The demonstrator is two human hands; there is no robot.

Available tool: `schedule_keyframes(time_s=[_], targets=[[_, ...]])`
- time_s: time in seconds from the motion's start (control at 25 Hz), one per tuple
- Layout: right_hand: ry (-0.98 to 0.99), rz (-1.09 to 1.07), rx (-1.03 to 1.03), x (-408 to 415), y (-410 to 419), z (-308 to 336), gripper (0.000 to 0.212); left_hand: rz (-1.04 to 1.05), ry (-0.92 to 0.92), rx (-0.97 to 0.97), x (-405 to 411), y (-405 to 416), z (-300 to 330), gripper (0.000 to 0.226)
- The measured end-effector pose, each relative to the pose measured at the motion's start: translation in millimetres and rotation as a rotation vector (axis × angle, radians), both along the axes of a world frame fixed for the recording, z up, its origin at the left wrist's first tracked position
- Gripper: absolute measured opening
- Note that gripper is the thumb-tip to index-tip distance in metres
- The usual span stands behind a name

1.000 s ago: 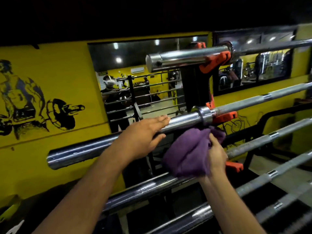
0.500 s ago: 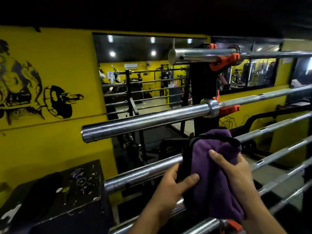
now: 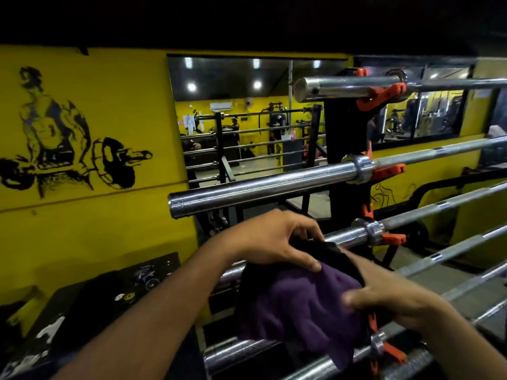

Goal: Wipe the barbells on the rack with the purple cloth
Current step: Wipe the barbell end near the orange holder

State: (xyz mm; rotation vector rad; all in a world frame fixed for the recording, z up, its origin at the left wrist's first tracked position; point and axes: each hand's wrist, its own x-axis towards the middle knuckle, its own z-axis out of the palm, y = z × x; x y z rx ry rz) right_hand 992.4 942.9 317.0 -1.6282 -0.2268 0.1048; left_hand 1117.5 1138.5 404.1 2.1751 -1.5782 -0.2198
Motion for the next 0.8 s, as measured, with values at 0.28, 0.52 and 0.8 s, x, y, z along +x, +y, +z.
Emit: schedule_keyframes(time_s=[0.28, 0.52, 0.8], targets=[[-0.243, -0.688, 0.221, 4, -12, 33, 0.061, 0.103, -0.76, -0.138, 34, 8, 44, 0.056], [-0.626, -0.996, -0.189, 65, -42, 74, 0.038, 0.207, -0.786, 0.214, 78, 56, 48, 0.073], [-0.541, -0.813, -1.129, 169, -73, 113, 0.059, 0.111, -0.771, 0.057, 99, 62, 35, 0.068]])
